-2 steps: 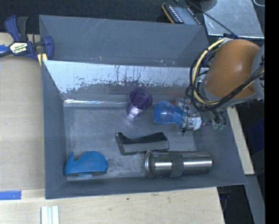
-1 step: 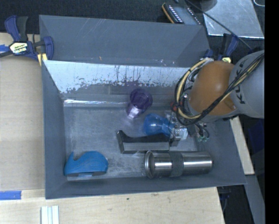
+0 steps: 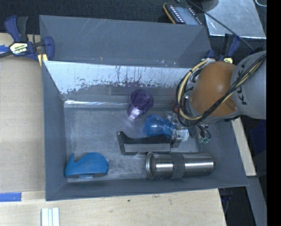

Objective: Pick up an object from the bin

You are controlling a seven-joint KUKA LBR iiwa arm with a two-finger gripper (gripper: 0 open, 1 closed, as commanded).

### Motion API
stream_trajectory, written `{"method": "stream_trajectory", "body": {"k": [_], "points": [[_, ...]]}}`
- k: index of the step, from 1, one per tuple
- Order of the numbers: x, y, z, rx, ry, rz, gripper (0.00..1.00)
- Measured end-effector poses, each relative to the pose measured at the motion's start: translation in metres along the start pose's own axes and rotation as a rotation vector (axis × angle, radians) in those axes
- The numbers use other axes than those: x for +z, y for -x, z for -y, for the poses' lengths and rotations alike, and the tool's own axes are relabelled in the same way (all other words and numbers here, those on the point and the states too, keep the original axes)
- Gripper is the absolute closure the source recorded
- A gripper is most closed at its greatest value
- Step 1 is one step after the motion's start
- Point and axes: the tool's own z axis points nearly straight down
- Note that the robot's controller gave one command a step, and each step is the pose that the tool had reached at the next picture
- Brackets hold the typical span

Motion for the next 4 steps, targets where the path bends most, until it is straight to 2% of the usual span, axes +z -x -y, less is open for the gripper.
{"method": "stream_trajectory", "body": {"k": [1,2,3,4], "points": [[-0.015,-0.005,0.003,-0.024,-0.001,0.021,1.00],[-0.080,-0.014,-0.011,-0.007,0.000,0.008,1.00],[-0.073,-0.010,0.003,-0.014,-0.001,0.022,1.00],[-0.167,-0.013,-0.004,-0.027,0.000,0.011,1.00]]}}
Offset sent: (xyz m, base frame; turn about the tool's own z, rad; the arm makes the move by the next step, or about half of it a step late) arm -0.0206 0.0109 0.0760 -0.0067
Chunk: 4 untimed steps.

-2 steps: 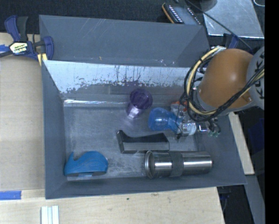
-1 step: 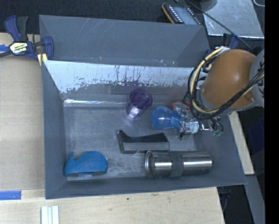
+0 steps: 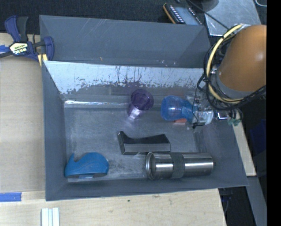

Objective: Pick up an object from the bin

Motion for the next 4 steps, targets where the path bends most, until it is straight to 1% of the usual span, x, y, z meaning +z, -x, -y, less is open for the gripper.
{"method": "stream_trajectory", "body": {"k": [1,2,3,4], "points": [[0.173,0.011,-0.006,-0.030,-0.004,0.019,1.00],[0.173,0.011,-0.006,-0.031,-0.004,0.019,1.00],[0.094,0.003,-0.005,-0.030,-0.003,0.016,1.00],[0.079,0.004,-0.004,-0.030,-0.003,0.018,1.00]]}}
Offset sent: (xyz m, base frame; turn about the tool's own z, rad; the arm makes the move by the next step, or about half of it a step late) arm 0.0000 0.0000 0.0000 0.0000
